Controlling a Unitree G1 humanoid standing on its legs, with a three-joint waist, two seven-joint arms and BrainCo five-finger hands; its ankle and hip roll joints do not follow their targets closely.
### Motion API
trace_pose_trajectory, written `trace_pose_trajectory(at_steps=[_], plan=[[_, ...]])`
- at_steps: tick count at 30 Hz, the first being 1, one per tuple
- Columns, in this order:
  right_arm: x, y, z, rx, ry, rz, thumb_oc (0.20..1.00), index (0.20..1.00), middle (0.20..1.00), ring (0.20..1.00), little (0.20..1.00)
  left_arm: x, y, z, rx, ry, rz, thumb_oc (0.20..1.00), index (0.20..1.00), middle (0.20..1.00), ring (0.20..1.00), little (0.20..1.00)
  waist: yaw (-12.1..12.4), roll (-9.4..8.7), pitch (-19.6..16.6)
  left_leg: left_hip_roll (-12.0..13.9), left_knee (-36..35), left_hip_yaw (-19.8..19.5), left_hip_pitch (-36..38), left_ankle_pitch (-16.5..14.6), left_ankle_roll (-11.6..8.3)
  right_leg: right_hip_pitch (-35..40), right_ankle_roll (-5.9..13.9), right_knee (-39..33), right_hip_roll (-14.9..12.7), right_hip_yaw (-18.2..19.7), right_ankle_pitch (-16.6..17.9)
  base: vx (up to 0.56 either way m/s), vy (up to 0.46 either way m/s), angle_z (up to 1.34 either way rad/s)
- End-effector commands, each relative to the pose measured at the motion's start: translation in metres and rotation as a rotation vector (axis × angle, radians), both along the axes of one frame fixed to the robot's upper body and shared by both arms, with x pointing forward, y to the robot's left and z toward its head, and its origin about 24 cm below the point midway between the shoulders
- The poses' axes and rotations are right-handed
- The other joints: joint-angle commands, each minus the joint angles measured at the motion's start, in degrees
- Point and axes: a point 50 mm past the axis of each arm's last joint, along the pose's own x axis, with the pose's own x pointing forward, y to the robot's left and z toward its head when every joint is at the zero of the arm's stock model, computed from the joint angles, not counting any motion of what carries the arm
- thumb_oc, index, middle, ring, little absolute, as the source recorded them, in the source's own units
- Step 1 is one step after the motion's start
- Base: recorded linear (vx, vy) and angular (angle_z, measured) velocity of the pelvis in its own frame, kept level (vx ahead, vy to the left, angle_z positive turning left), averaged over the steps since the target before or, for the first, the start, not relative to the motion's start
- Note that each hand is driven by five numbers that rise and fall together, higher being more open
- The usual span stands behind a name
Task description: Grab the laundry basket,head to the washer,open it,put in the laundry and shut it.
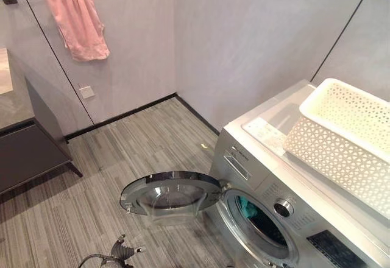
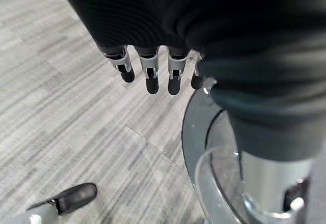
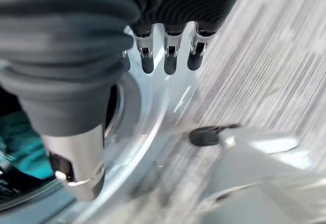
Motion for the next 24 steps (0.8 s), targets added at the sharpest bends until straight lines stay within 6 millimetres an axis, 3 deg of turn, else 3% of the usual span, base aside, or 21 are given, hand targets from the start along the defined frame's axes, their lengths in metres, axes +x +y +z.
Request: trace_pose_trajectory(at_steps=[1, 14, 24], plan=[[-0.009, -0.015, 0.002, -0.051, 0.091, 0.010, 1.000, 1.000, 1.000, 1.000, 1.000, 0.018, -0.016, 0.000, -0.039, -0.024, -0.043, 1.000, 1.000, 1.000, 1.000, 1.000, 1.41, 4.47, -0.03, 7.08, 1.39, 2.40, 4.76, -3.70, -3.39, -4.64, 3.50, 0.10, -0.99, -0.28, 1.52, 0.01, 0.010, 0.03], [0.000, -0.008, 0.001, -0.043, 0.092, 0.112, 1.000, 1.000, 1.000, 1.000, 1.000, 0.012, -0.026, -0.004, -0.069, 0.013, -0.081, 1.000, 1.000, 1.000, 1.000, 1.000, 1.91, 5.34, -0.45, 5.94, 0.74, 1.37, 4.62, -3.32, -2.73, -4.03, 3.43, 0.10, -1.91, -0.82, 1.85, 0.00, 0.005, 0.00], [-0.001, -0.004, 0.000, -0.030, 0.091, 0.133, 1.000, 1.000, 1.000, 1.000, 1.000, 0.006, -0.021, -0.005, -0.059, 0.030, -0.072, 1.000, 1.000, 1.000, 1.000, 1.000, 2.39, 4.49, -0.49, 5.74, 0.74, 0.44, 3.86, -3.20, -2.70, -3.63, 3.51, 0.10, -2.36, -1.64, 1.69, 0.00, 0.000, 0.00]])
